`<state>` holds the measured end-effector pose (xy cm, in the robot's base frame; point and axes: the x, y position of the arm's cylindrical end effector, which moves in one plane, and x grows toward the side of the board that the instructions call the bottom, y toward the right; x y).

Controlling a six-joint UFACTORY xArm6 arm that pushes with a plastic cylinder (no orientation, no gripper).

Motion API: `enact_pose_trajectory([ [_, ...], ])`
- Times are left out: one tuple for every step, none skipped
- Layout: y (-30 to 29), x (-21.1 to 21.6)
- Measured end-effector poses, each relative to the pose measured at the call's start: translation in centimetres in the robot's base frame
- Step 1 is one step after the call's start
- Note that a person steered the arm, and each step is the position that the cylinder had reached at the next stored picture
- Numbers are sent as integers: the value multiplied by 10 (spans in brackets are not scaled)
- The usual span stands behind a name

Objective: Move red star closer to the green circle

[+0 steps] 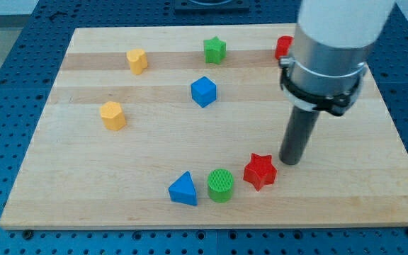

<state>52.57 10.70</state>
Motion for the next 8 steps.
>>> enact_pose_trajectory([
  [-20,1],
  [-25,8],
  [-25,21],
  [-28,24],
  [-7,24],
  [24,36],
  [18,44],
  [1,42],
])
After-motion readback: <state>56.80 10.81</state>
